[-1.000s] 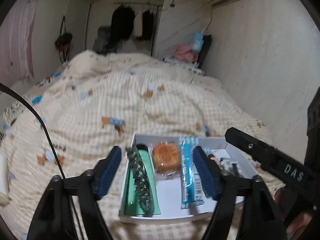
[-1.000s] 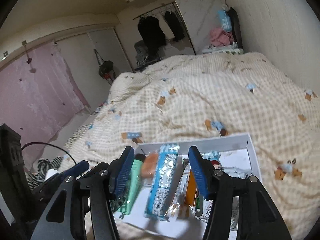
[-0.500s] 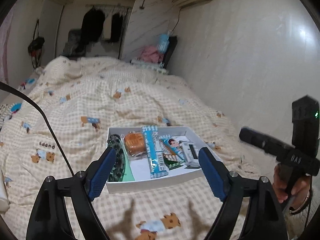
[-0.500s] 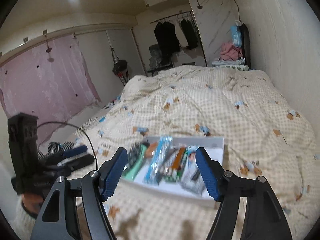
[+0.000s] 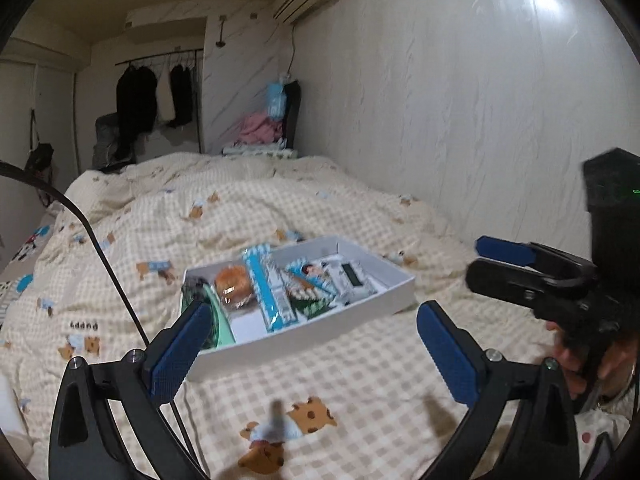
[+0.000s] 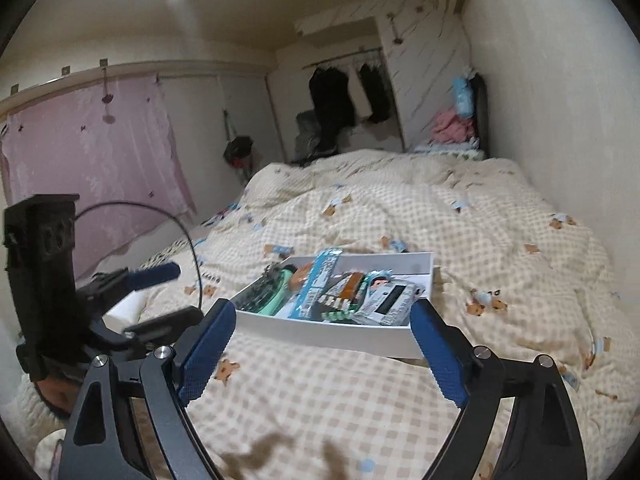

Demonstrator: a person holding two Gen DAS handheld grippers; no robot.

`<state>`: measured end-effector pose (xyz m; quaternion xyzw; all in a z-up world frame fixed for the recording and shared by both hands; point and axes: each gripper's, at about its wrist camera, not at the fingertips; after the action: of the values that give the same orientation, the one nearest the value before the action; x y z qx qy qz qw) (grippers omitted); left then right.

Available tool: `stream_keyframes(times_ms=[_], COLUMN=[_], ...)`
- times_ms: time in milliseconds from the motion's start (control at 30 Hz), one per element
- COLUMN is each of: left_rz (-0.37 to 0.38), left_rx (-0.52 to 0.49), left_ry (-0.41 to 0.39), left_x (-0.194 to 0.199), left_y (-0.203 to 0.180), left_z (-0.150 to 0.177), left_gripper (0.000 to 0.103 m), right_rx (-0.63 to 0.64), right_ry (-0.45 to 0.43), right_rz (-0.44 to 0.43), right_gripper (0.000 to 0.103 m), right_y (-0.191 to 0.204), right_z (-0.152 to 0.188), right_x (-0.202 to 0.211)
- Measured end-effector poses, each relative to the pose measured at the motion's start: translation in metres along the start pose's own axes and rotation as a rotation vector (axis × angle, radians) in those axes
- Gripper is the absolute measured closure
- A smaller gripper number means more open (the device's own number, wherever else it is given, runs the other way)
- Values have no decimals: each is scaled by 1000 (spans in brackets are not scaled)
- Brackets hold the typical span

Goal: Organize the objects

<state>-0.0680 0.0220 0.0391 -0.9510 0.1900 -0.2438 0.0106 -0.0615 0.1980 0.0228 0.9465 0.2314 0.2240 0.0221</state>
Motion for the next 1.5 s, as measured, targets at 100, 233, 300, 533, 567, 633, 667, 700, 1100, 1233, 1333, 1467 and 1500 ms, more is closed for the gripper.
stream_keyframes(times_ms=[100, 233, 300, 533, 567, 633, 667, 700, 1100, 1233, 1333, 1467, 1500], left_rz=[-6, -18, -10, 14, 12, 8, 8, 8, 7, 1, 1, 7, 7], left_rx=[6, 15, 25, 74, 79, 87, 90, 91, 91, 92, 93, 95, 96], left_ry=[40, 69, 68, 63, 63, 64, 65, 66, 81, 86, 71, 52, 53], left_x=[-11, -17, -15, -16, -16, -16, -16, -16, -18, -19, -15, -11, -11], left_y=[0, 1, 3, 13, 14, 15, 16, 16, 15, 15, 15, 16, 17], left_z=[5, 11, 12, 13, 13, 13, 13, 13, 14, 14, 14, 14, 14], left_gripper=[1, 0, 1, 0, 0, 0, 0, 0, 0, 0, 0, 0, 0], right_rx=[-25, -83, -109, -131, -125, -114, -110, -107, -102, -103, -103, -103, -104], right_ry=[6, -8, 5, 2, 3, 6, 7, 8, 18, 21, 22, 23, 22], right_rz=[23, -3, -6, -3, -2, 0, 0, 1, -2, -3, -3, -3, -3], right_gripper=[1, 1, 1, 1, 1, 1, 1, 1, 1, 1, 1, 1, 1], right_y=[-3, -16, -22, -26, -25, -23, -22, -22, -22, -22, -22, -22, -22], right_z=[10, 9, 11, 12, 12, 12, 12, 12, 12, 12, 12, 12, 12], right_x=[-1, 2, 0, 3, 2, 2, 2, 2, -1, -2, -2, -2, -2])
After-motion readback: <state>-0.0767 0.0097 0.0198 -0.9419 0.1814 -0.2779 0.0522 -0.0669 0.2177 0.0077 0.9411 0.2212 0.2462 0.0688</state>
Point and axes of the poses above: each gripper's, at about its wrist camera, not at the fingertips, and x roughly against the way its jaws point, y to its left, z to its underside, and after that the axes turned 8 degrees about z, right-handed
